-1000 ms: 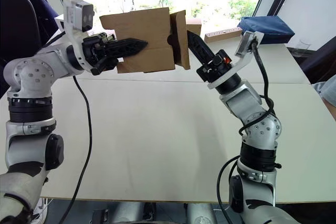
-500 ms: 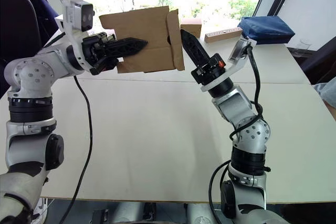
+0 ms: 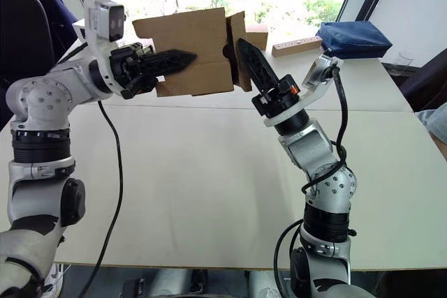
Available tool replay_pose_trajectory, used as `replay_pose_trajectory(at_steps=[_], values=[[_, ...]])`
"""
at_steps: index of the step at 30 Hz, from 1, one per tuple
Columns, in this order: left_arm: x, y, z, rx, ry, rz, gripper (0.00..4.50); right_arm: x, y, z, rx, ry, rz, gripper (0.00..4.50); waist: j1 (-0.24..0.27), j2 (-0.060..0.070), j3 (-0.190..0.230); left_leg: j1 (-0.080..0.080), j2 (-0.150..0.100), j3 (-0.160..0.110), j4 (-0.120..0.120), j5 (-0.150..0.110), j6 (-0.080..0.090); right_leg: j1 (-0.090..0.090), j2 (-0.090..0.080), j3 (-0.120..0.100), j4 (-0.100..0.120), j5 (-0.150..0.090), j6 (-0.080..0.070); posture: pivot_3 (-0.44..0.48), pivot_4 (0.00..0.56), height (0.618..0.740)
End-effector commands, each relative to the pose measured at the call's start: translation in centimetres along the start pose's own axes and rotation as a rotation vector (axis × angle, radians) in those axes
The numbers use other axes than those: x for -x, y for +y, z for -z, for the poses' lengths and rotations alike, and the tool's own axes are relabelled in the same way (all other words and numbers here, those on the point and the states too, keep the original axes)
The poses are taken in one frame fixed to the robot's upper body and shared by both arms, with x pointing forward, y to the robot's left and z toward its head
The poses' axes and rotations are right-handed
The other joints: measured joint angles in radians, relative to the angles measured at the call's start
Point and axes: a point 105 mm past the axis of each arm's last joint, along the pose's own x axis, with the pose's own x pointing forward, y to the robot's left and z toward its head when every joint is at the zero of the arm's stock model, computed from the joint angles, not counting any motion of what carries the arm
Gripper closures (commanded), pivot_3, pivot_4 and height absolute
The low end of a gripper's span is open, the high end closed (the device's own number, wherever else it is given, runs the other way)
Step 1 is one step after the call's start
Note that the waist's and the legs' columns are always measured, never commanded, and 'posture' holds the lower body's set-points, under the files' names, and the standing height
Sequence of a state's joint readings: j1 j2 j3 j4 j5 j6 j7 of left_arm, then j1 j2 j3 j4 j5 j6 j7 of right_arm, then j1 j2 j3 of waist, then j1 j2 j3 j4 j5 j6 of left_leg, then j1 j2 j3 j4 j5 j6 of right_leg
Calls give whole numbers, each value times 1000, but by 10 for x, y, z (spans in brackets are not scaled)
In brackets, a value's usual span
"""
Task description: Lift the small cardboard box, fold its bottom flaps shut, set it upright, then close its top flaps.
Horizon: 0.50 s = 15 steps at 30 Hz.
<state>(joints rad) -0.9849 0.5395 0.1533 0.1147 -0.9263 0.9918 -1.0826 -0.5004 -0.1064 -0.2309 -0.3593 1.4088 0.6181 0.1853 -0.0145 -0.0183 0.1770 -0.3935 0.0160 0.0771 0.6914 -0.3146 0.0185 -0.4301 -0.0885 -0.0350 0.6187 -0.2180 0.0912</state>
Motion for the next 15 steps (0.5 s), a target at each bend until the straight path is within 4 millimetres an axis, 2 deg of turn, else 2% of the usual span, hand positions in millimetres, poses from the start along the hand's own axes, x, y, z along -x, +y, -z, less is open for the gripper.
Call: replay_pose_trajectory(at_steps=[1,8,15], values=[[-1,-8,-13,-51,-33,28,4500,-3,11,-4,13,-28,-35,2303,0,0,0,0,0,0,0,0,0,0,0,0,0,0,0,0,150,740],[-1,-8,-13,-52,-34,30,4500,-6,3,-5,29,-57,6,2303,0,0,0,0,0,0,0,0,0,0,0,0,0,0,0,0,150,740],[-2,-5,-13,-55,-46,17,4500,-14,6,7,31,-61,2,2303,-1,0,0,0,0,0,0,0,0,0,0,0,0,0,0,0,150,740]])
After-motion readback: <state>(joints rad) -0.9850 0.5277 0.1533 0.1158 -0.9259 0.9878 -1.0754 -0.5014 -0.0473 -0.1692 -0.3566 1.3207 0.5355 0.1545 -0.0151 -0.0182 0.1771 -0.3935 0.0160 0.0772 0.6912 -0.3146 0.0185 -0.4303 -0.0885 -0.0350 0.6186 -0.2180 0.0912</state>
